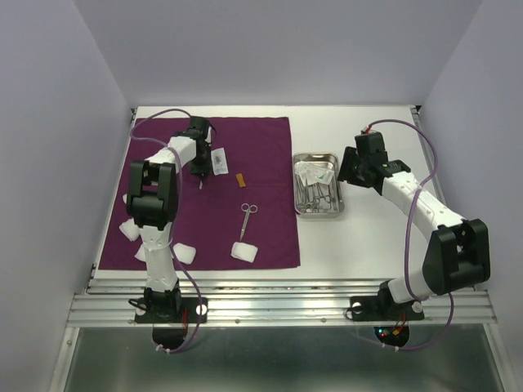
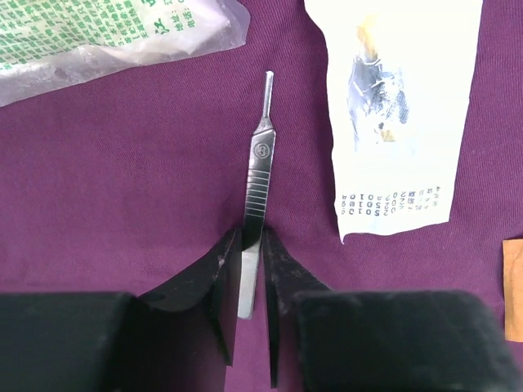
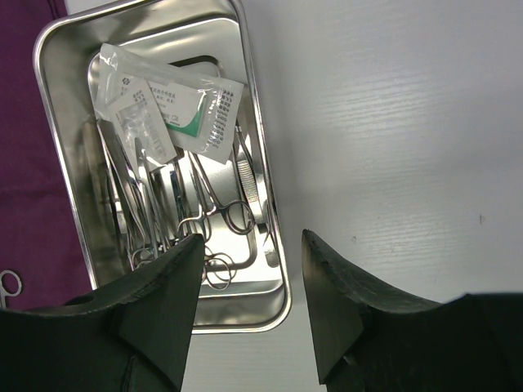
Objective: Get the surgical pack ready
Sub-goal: Pick up the medical item from the surgical kit.
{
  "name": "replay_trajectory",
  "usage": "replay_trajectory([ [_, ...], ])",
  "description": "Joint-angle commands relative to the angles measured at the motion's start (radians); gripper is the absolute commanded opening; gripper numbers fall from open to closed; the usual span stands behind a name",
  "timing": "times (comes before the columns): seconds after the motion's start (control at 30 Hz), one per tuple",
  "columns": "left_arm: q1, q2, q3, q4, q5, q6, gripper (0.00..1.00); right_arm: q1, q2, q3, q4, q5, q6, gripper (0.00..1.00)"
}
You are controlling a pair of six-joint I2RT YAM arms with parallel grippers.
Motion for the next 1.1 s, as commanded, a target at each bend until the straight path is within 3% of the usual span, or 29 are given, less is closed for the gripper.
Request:
replay_trajectory([
  [0.0, 0.009, 0.036, -0.003, -0.012, -0.004, -0.008, 0.22, -0.003, -0.035, 0.021, 0.036, 0.0, 0.0, 0.57],
  [0.2, 0.008, -0.041, 0.0, -0.019, -0.048, -0.033, 0.13, -0.003, -0.034, 0.027, 0.036, 0.0, 0.002, 0.57],
  [0.67, -0.027, -0.205, -0.027, -0.053, -0.051, -0.083, 0.08, -0.003, -0.025, 0.035, 0.037, 0.003, 0.004, 0.56],
  [1.07, -0.208, -0.279, 0.005, -0.047, 0.051, -0.218, 0.08, -0.003, -0.034, 0.027, 0.034, 0.043, 0.007, 0.57],
])
